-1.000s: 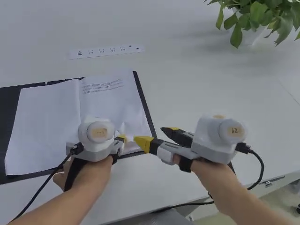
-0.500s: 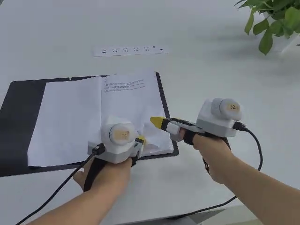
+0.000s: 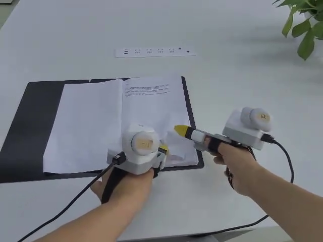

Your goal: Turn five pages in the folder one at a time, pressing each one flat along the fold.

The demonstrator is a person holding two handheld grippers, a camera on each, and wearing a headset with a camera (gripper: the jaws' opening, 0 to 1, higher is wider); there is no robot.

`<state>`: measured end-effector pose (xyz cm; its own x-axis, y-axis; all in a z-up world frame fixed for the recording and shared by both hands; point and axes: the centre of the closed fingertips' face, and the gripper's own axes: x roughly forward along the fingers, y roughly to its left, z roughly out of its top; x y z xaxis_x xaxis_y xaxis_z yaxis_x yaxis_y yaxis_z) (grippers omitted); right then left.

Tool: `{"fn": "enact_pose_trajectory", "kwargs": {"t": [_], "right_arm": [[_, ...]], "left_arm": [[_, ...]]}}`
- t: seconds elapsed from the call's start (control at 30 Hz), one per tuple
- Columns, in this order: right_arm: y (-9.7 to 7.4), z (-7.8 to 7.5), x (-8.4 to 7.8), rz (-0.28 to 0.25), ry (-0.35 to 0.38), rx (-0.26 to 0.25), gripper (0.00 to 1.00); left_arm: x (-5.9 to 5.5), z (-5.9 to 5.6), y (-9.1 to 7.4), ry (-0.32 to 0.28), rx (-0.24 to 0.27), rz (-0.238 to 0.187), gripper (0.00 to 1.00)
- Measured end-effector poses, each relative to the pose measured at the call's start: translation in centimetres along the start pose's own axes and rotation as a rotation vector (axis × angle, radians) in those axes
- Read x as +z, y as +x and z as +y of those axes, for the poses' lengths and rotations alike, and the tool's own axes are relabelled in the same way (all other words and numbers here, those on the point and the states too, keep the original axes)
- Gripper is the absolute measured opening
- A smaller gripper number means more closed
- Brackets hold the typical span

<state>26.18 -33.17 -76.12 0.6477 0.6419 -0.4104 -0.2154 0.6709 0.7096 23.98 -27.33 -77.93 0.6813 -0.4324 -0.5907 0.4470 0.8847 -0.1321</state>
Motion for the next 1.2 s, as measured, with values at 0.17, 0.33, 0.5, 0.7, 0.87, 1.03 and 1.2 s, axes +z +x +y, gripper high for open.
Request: {"fn": "enact_pose_trajectory", "kwargs": {"t": [0.17,0.33,0.5,0.7,0.87,1.03,1.2], "right_arm": [[-0.4,-0.4,0.1,-0.016,0.049,-0.001,0.13],[-0.7,-0.4,0.5,-0.027,0.1,0.003,0.04],[-1.1,-0.1,0.9,-0.037,0.127,0.004,0.0],[-1.6,0.5,1.5,-0.034,0.139,0.013,0.0],[-2.1,1.4,1.8,-0.039,0.16,0.021,0.0],[-2.5,2.7,2.5,-0.051,0.156,0.032,0.0],[-2.7,5.0,2.9,-0.078,0.163,0.046,0.0]], "left_arm": [[0.0,0.0,0.0,0.003,-0.003,0.0,0.23],[0.1,-0.3,0.0,0.0,-0.012,0.003,0.25],[0.1,-0.7,-0.1,-0.005,-0.034,0.002,0.3],[0.1,-1.6,-0.6,-0.005,-0.079,-0.002,0.43],[0.9,-1.8,-1.8,-0.003,-0.107,-0.027,0.51],[1.3,-1.3,-3.7,0.021,-0.125,-0.043,0.58],[1.7,0.0,-6.3,0.061,-0.129,-0.061,0.61]]}}
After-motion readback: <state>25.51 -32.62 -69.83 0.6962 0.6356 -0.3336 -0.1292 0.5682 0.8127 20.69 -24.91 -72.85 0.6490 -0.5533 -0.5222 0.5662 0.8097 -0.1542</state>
